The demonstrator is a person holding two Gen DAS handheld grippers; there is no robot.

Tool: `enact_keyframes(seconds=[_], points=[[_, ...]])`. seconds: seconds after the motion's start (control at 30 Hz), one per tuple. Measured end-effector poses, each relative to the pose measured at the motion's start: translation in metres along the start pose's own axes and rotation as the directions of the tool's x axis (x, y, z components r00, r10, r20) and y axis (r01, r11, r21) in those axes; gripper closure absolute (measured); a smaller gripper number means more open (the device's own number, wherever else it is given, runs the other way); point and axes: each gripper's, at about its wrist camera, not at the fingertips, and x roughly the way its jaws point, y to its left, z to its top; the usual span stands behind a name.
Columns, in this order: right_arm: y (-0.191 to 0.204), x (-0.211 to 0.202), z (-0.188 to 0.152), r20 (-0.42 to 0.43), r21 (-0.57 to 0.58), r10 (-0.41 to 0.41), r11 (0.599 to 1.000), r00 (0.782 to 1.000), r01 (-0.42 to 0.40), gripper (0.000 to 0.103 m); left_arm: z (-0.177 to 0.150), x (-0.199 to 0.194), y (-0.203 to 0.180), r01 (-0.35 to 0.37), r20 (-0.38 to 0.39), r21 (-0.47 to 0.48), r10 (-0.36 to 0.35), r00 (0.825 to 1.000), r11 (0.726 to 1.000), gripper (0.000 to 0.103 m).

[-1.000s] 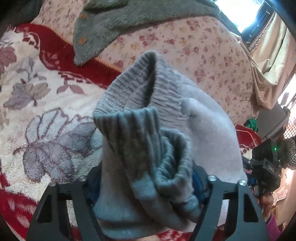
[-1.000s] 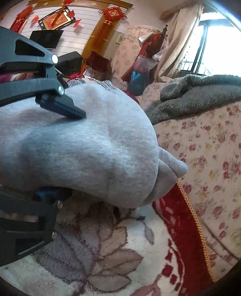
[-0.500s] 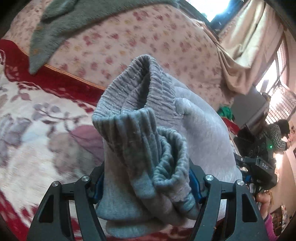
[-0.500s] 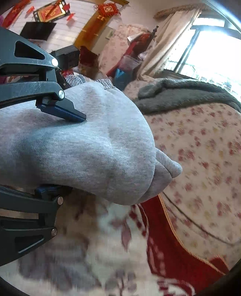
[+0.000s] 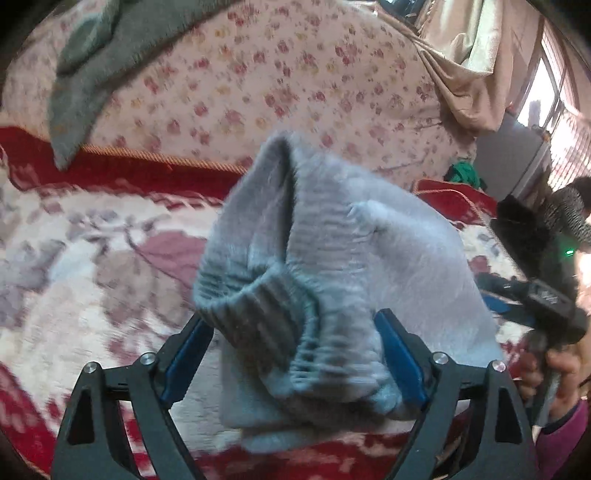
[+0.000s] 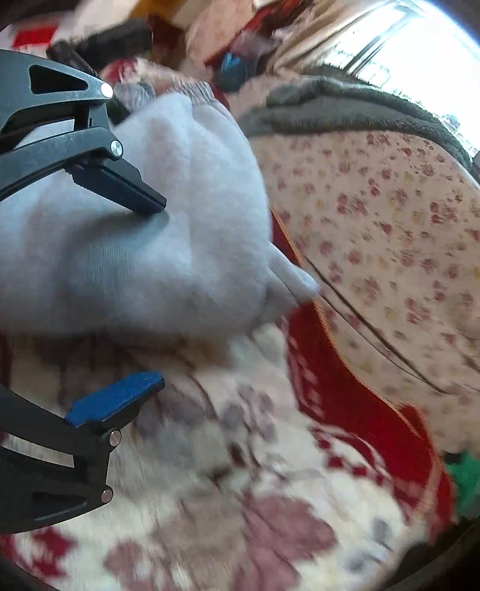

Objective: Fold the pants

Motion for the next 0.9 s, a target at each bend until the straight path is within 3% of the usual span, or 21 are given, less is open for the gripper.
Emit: enact_keyframes(seconds=[0.2,0.37,0.6,0.9], points=[[0.022,-0.021,-0.007,0.034,-0.034,0.037,0.999,0.999,-0.036,0.011,0.01,-0.036,-0.012,-0.134,0.115,0.049,0.128,0.985,0.99,0.014],[0.049,-0.032,-0.018,0.069,-0.071,0.02,0.997,0.997,-0.015,0.011,0.017,-0.056,-0.033,-0.195,0.172,0.101,0.176,0.969,0.976,0.011],[0.083,-0.039,-0.034,0.112,-0.168,-0.035,0.984,0.993,0.054,0.009,0.018,-0.054,-0.069,-0.214,0.193,0.155,0.183,0.964,0.964,0.011],[0.092,-0.052,-0.041,0.159,-0.215,-0.086,0.969,0.984,0.12,0.008,0.017,-0.049,-0.091,-0.231,0.209,0.171,0.194,0.959,0.958,0.011]])
